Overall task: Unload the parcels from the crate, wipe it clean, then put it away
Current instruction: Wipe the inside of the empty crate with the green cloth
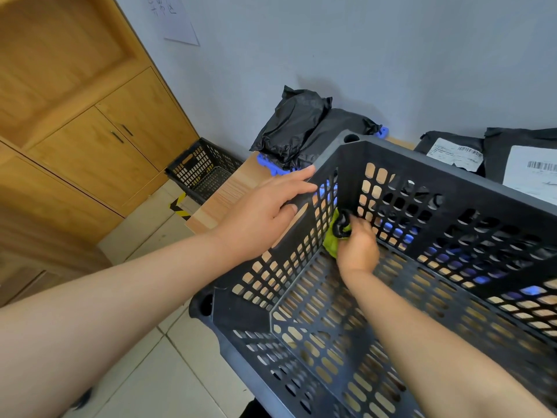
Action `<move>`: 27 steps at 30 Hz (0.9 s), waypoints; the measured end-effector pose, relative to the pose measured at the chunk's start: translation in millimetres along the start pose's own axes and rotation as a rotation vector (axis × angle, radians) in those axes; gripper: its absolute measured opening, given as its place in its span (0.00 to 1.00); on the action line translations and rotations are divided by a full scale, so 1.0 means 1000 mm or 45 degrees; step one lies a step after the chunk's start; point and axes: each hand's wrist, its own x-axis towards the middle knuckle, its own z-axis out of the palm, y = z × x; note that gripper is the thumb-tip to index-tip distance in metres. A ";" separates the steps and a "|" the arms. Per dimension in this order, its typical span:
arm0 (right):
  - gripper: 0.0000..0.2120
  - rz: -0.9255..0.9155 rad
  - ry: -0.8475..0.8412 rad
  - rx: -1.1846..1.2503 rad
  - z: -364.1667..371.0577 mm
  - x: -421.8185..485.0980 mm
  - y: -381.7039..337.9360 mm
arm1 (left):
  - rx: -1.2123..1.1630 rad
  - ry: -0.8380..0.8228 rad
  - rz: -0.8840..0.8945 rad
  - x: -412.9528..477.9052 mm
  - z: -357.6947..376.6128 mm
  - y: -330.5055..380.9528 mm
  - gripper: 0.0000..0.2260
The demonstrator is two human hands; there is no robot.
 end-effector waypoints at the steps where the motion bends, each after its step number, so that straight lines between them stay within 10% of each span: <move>1: 0.26 0.007 -0.093 -0.021 0.004 -0.003 -0.003 | -0.002 0.001 0.004 0.000 0.000 0.000 0.20; 27: 0.33 -0.448 -1.057 -0.124 0.015 -0.132 -0.001 | -0.041 -0.026 -0.039 -0.002 -0.002 0.004 0.20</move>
